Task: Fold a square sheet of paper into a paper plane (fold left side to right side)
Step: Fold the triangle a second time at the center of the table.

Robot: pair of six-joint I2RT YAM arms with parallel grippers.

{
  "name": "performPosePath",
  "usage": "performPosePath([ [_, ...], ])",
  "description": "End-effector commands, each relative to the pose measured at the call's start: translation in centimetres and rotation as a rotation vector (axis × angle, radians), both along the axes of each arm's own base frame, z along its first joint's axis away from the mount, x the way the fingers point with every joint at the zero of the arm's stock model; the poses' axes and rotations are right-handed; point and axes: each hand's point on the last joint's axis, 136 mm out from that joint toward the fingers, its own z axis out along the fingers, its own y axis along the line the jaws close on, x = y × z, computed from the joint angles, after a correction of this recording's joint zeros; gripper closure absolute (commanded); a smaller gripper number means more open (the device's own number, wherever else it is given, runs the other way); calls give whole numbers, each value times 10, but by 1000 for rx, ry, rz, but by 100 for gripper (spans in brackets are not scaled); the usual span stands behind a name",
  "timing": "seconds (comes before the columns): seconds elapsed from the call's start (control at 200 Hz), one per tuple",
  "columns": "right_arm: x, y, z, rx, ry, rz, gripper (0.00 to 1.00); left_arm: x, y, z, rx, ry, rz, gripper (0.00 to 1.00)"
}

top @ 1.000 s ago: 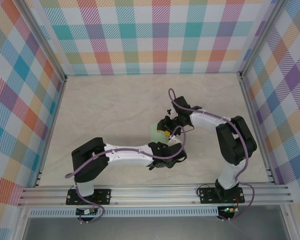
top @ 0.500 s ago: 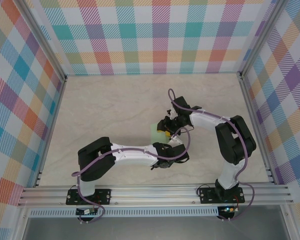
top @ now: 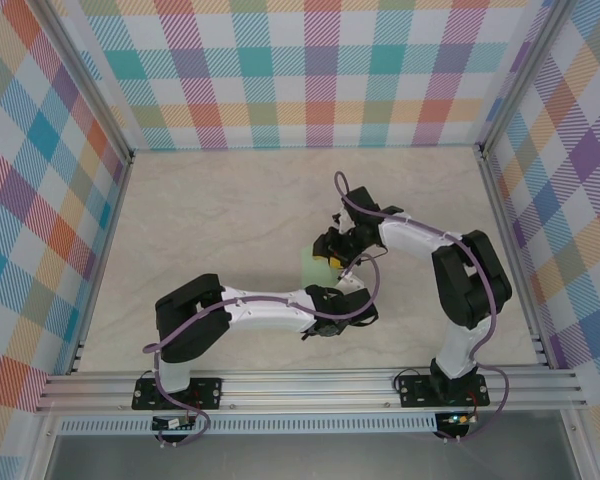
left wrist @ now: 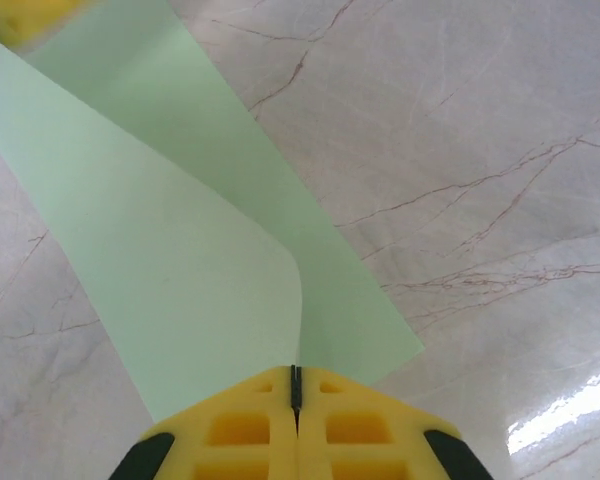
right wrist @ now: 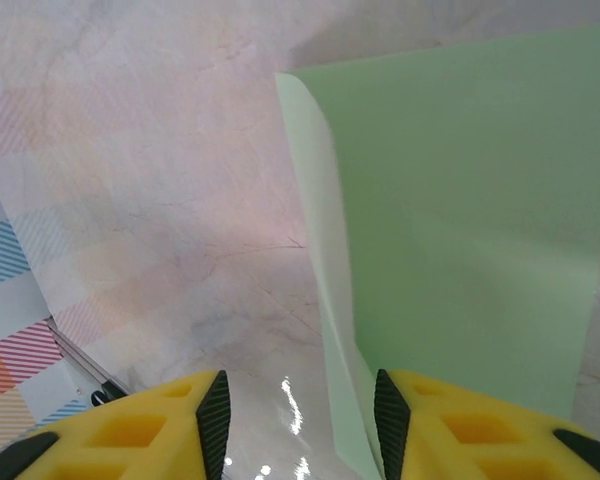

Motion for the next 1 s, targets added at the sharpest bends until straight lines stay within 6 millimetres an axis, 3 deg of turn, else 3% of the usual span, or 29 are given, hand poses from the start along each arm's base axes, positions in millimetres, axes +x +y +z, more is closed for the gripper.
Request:
performPosePath([
  [0.0,19,-9,17,-14,-52,-1,47,-4,-3,14,-68,0,9,98],
  [0.19,47,-36,60,-17,-179,-71,36,-3,-1,16,-106,23,25,100],
  [0.295,47,-62,77,-35,-243,-127,33,-1,0,20,-136,47,43,100],
  [0.4,39,-86,85,-34,-285,-182,38,1,1,22,-179,78,58,100],
  [0.53,14,-104,72,-67,-292,-202,52,2,4,24,-230,115,81,100],
  [0.66,-17,-108,50,-37,-260,-198,63,5,9,26,-296,154,106,100],
  [0.72,-31,-105,38,3,-238,-188,69,4,10,26,-332,180,111,100],
  [0.88,-60,-89,14,82,-194,-122,98,0,10,28,-421,229,96,100],
  [0.995,-74,-78,-4,83,-158,-93,100,4,10,30,-496,251,101,100],
])
